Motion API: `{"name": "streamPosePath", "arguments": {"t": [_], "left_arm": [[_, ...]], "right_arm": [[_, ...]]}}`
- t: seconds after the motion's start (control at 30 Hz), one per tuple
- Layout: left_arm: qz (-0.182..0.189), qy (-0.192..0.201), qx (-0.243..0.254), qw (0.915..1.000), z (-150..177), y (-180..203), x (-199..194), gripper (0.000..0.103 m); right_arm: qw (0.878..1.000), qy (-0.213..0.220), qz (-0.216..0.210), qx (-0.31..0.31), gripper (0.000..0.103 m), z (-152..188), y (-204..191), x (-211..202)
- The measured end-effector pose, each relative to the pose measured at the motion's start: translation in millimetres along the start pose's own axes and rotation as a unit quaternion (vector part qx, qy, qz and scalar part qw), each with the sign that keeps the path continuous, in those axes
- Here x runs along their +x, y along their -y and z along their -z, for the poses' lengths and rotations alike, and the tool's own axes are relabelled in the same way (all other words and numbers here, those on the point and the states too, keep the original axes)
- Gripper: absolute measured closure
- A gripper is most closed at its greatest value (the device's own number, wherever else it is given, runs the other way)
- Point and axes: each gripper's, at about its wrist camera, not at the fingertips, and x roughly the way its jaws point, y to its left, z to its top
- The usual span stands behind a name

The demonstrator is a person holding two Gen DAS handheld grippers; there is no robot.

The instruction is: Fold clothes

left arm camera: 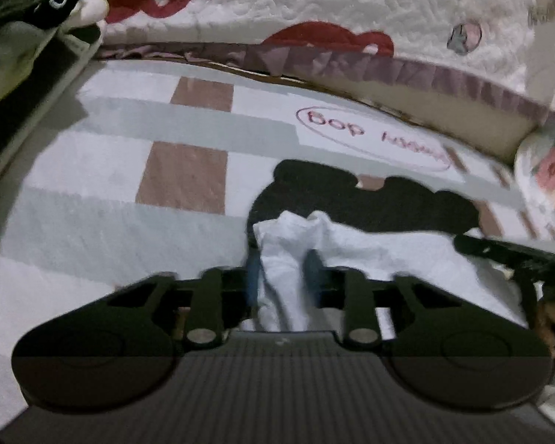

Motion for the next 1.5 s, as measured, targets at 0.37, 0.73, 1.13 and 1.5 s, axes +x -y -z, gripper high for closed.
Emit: {"name": "streamPosePath", "arguments": {"t": [0.37, 0.73, 1.13, 1.5], "left_arm": [[-0.051, -0.006, 0.004, 0.9987, 3.6, 1.0, 9.6, 0.098], [-0.016, -0.025, -0.042, 0.9987, 3.6, -3.1, -4.7, 0.097], [0.059, -0.050, -0.073, 0.9944, 9.3, -0.4, -17.1, 0.094], [0.062, -0.052, -0.088, 0.9928, 5.8, -9.8, -24.2, 0.094]], "right_arm": [[0.998, -0.004, 0.049, -0.030, 0.097, -9.0, -1.1, 11.1], [0.991, 0.016, 0.125, -0.044, 0.073, -6.3, -8.8, -40.4], [0.998, -0.016, -0.006, -0.061, 0.049, 32.8, -70.4, -28.5], [0.998, -0.025, 0.013, -0.049, 0.066, 42.2, -43.9, -42.0]]}}
